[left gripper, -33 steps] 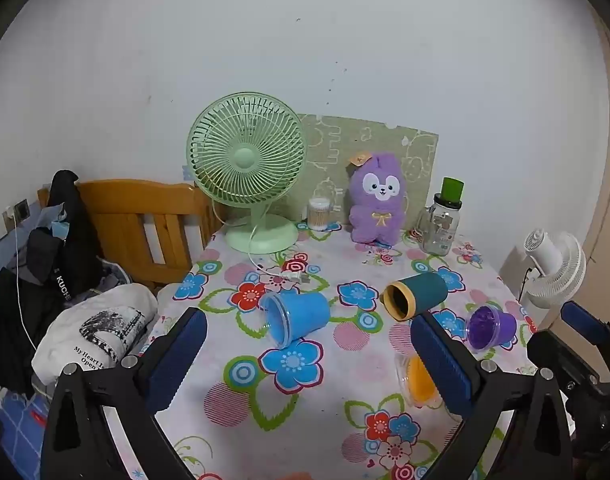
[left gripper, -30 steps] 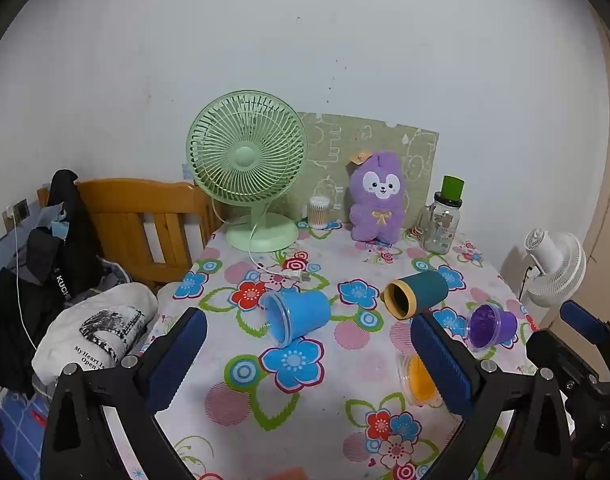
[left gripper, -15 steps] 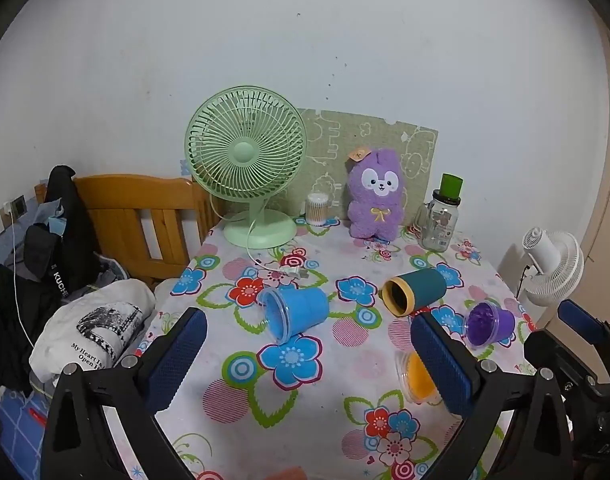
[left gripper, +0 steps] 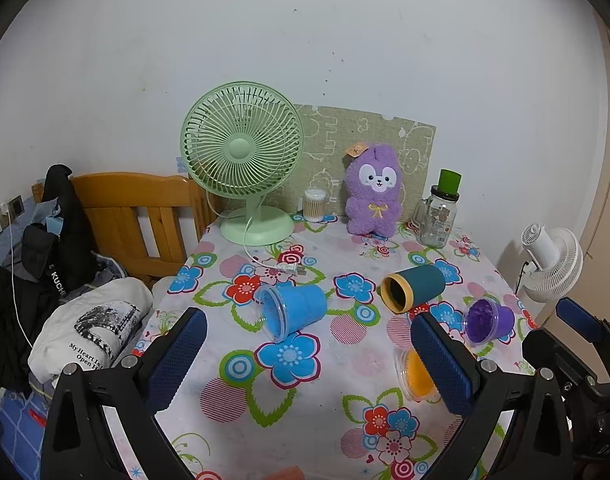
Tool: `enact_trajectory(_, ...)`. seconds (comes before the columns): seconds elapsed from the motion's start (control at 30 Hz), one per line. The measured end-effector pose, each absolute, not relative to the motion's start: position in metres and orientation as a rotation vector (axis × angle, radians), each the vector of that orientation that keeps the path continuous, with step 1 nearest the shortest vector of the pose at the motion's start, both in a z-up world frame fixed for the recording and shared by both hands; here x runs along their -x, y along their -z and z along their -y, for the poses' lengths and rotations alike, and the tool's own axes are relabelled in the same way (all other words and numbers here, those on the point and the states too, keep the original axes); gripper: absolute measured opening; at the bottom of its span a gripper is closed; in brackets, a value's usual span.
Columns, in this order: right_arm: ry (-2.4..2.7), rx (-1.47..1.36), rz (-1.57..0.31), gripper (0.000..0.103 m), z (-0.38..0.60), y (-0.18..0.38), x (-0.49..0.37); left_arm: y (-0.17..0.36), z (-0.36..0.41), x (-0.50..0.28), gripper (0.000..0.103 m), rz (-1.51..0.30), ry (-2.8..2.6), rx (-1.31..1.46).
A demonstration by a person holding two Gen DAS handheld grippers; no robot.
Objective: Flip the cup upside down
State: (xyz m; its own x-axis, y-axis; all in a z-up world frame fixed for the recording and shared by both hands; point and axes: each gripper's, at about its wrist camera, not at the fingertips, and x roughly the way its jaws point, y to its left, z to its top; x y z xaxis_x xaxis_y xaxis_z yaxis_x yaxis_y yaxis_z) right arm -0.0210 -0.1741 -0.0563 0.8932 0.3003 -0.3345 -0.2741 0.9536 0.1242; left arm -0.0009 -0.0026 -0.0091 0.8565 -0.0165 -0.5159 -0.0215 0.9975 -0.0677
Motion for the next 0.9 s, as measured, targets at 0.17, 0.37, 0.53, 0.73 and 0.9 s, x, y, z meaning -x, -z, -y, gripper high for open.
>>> enact_trajectory(0.17,-0.298,-0.075,-0.359,0.103,0.174,0.056,0.021,0.010,0.002,0.000,0.103,-0.544,-0.002,0.072)
enact_trajectory(0.37,-0.303,-0.083,-0.363,0.103,0.172,0.057,0.018,0.011,0.000,-0.001,0.103,-0.552,-0.002,0.075)
enact_trajectory(0.53,-0.307,-0.081,-0.364,0.103,0.171,0.059,0.017,0.012,-0.002,-0.002,0.103,-0.560,0.001,0.078)
enact_trajectory(0.73,-0.306,-0.084,-0.369,0.103,0.171,0.059,0.017,0.013,-0.003,-0.004,0.103,-0.570,0.001,0.074)
enact_trajectory(0.9,-0.310,-0.088,-0.378,0.103,0.172,0.063,0.013,0.019,-0.003,-0.015,0.103,-0.607,0.018,0.053)
